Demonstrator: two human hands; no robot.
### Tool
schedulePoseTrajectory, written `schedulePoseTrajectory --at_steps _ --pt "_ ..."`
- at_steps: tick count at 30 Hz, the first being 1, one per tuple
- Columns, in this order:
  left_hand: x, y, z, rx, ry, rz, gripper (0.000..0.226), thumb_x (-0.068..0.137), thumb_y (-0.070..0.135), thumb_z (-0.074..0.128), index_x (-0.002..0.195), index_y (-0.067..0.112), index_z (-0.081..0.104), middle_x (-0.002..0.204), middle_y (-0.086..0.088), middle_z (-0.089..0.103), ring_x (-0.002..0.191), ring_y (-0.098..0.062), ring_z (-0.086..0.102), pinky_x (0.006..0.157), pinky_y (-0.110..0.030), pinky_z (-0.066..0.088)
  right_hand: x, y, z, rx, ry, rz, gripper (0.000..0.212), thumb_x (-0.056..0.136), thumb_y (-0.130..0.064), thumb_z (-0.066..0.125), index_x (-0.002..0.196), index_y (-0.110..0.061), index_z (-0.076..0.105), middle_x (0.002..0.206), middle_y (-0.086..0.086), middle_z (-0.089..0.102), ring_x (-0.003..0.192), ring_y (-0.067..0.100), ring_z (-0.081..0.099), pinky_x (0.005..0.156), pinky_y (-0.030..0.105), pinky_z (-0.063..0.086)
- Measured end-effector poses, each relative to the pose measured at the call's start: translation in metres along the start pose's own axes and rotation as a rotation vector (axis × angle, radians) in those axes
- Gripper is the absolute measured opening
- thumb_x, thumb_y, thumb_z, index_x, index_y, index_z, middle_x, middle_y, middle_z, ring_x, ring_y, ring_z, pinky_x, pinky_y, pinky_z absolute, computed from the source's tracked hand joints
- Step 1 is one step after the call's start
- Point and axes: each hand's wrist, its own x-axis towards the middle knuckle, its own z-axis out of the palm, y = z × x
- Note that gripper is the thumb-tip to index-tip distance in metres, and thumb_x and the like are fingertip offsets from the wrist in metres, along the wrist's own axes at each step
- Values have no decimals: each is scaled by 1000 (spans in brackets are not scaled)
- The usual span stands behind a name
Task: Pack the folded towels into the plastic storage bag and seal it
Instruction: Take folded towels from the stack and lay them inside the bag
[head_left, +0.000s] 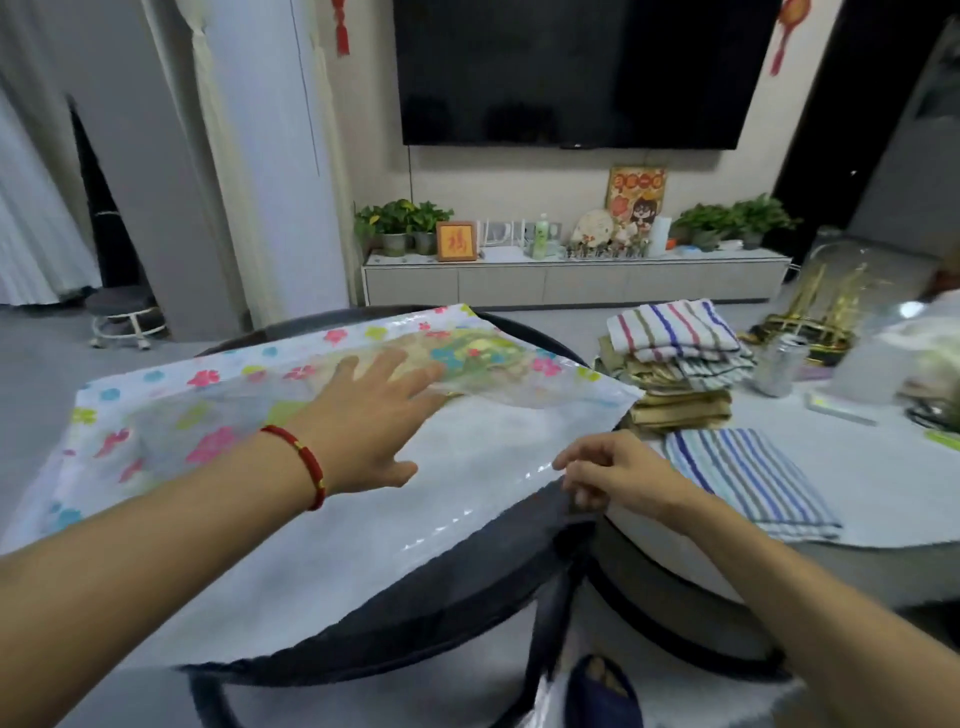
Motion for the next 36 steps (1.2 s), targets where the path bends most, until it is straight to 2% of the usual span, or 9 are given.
schedulePoseTrajectory --at_steps 3,5,9,15,19,24,28,33,36 --pt "27 31 16 41 -35 47 72 85 53 57 147 25 31 163 1 9 144 -36 15 103 -59 38 -6 52 -54 -219 393 137 18 92 -13 63 88 -21 78 79 3 79 76 21 75 74 41 59" --pt "44 51 25 58 -66 72 70 87 50 56 147 25 31 164 1 7 145 -39 14 104 -62 34 -6 81 -85 -387 604 235 19 92 -14 62 97 -16 81 97 11 80 95 32 72 81 39 56" --pt "77 79 37 94 -101 103 63 88 44 57 144 26 34 165 -2 4 146 -40 12 106 -69 25 -5 139 -125 -561 729 535 38 100 -21 53 137 -18 63 140 23 54 126 43 54 107 50 43" --pt "106 92 38 96 -98 71 68 87 44 57 145 21 30 164 -1 9 146 -38 16 106 -68 27 -4 173 -147 -448 633 739 46 98 -25 57 142 -30 44 133 19 58 124 43 51 105 53 37" --pt "119 87 27 70 -72 34 67 86 48 56 143 21 34 164 2 8 142 -36 22 104 -66 33 -7 163 -157 -387 578 657 50 91 -15 66 129 -32 39 101 18 62 89 41 64 80 48 58" --pt "121 67 8 59 -5 7 80 84 45 59 152 34 19 165 11 5 143 -33 24 101 -62 37 -17 142 -166 106 518 523 47 89 -3 77 129 -18 57 136 17 53 98 32 63 75 42 56" --pt "124 49 -14 116 35 10 82 80 41 66 150 31 24 165 11 -1 141 -28 28 96 -58 43 -41 109 -153 678 182 355 44 79 -7 82 120 -20 75 139 17 64 98 33 77 74 40 65" --pt "125 35 -42 163 12 -16 102 75 42 78 154 25 15 164 11 -12 144 -32 22 95 -64 43 -35 47 -100 718 -398 177 51 77 -17 90 125 -17 71 140 15 66 113 42 70 80 44 64" --pt "124 30 -53 161 -21 -26 105 76 39 78 155 25 10 164 11 -16 147 -32 17 99 -67 39 5 5 -44 710 -434 72 41 84 -11 80 123 -18 73 138 13 67 114 40 71 84 43 64"
